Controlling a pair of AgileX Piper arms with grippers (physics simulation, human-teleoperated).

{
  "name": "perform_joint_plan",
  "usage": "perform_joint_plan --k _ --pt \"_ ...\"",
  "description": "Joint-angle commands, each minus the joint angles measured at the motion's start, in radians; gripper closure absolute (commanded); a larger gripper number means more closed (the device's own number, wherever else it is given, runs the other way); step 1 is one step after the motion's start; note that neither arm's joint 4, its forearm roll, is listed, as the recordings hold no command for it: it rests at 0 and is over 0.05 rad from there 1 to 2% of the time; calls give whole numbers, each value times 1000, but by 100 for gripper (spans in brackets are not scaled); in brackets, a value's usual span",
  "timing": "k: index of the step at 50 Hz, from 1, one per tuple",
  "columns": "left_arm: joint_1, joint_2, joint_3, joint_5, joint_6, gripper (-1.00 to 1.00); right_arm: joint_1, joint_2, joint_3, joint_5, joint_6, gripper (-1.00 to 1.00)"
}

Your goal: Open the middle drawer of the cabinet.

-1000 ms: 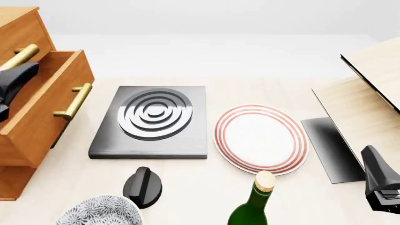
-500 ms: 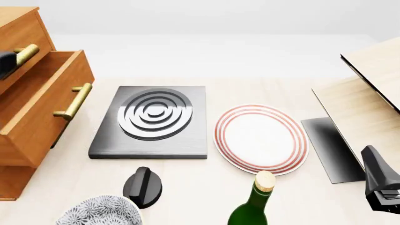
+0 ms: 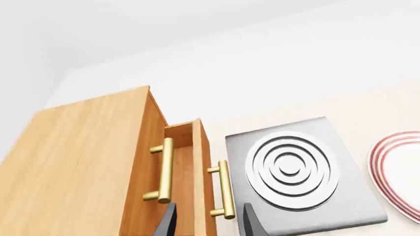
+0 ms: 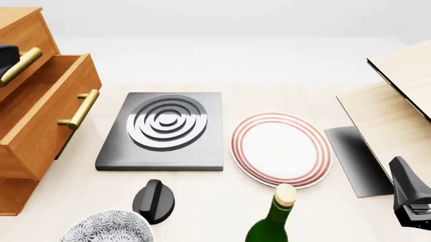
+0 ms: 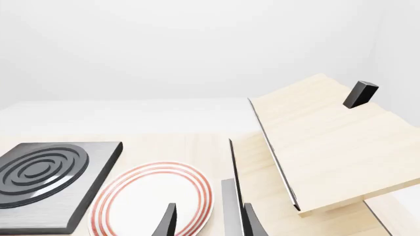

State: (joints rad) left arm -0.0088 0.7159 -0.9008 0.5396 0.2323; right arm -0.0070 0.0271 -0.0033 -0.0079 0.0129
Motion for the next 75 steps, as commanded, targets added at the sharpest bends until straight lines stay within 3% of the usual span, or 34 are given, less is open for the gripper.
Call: perform_joint_plan --k 1,47,75 --pt "38 45 -15 -7 -88 -100 2 -6 1 2 -5 -100" --pt "145 155 86 -71 -214 -100 1 -7 1 2 -5 -100" --pt "136 181 118 -73 -254 -100 2 -7 1 2 -5 -100"
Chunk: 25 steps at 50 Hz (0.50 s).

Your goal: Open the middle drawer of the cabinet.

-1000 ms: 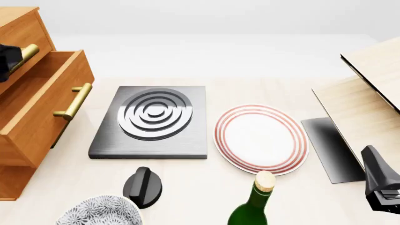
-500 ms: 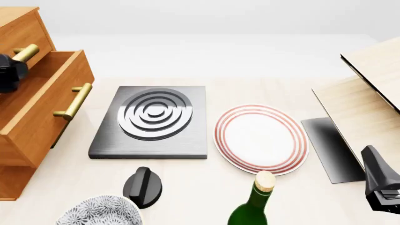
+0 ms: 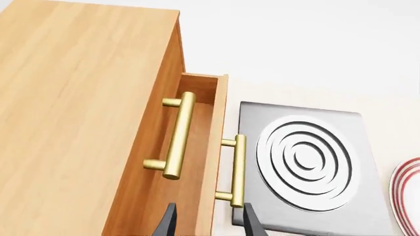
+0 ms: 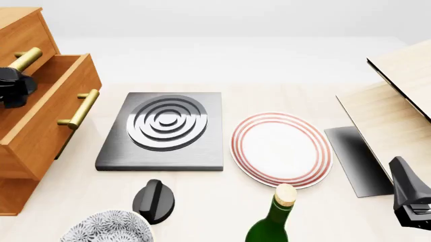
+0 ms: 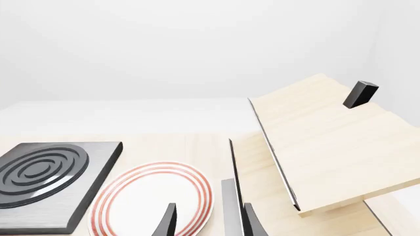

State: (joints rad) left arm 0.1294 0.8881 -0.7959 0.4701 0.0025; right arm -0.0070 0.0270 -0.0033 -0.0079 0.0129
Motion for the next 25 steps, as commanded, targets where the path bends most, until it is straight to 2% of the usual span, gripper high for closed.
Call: perform_joint_plan --k 1,25 --pt "-1 10 15 -3 -25 -100 1 -7 1 2 -5 -100" --pt "12 64 50 -38 -42 -100 1 -7 1 2 -4 -100"
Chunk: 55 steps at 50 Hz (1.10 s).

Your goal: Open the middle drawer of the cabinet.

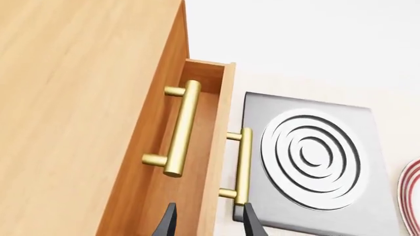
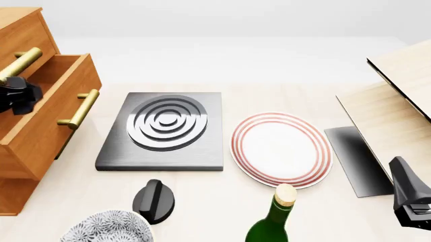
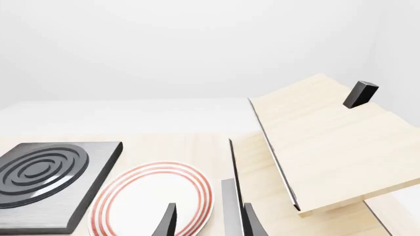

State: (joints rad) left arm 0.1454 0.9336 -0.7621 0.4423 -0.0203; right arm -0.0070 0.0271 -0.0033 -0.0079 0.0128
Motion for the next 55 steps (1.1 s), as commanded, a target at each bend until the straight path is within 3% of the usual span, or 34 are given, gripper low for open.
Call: perform_joint_plan --k 1,55 --pt "-4 15 17 -11 -15 -100 1 -7 1 2 -4 -100" --pt "-26 95 79 -62 -35 -100 2 -7 1 2 -4 -100"
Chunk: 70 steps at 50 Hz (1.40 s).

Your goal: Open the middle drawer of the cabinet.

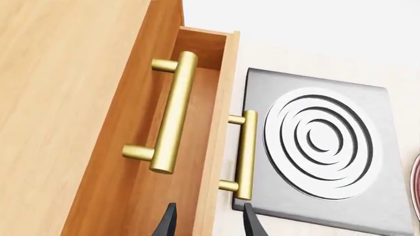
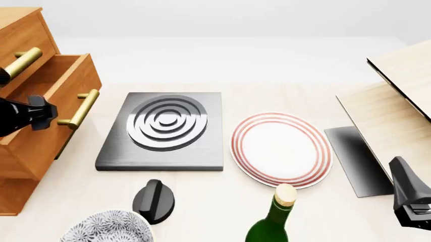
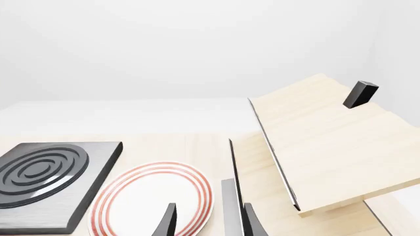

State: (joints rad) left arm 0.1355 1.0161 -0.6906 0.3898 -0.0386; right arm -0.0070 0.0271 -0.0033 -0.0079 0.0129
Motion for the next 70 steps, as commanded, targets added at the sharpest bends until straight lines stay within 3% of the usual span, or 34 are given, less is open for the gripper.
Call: perform_joint_plan --k 1,70 --pt "-13 14 10 -14 -14 -100 1 -7 1 2 -5 -100" --pt "-181 40 38 -41 -56 -100 2 -7 1 2 -4 -100"
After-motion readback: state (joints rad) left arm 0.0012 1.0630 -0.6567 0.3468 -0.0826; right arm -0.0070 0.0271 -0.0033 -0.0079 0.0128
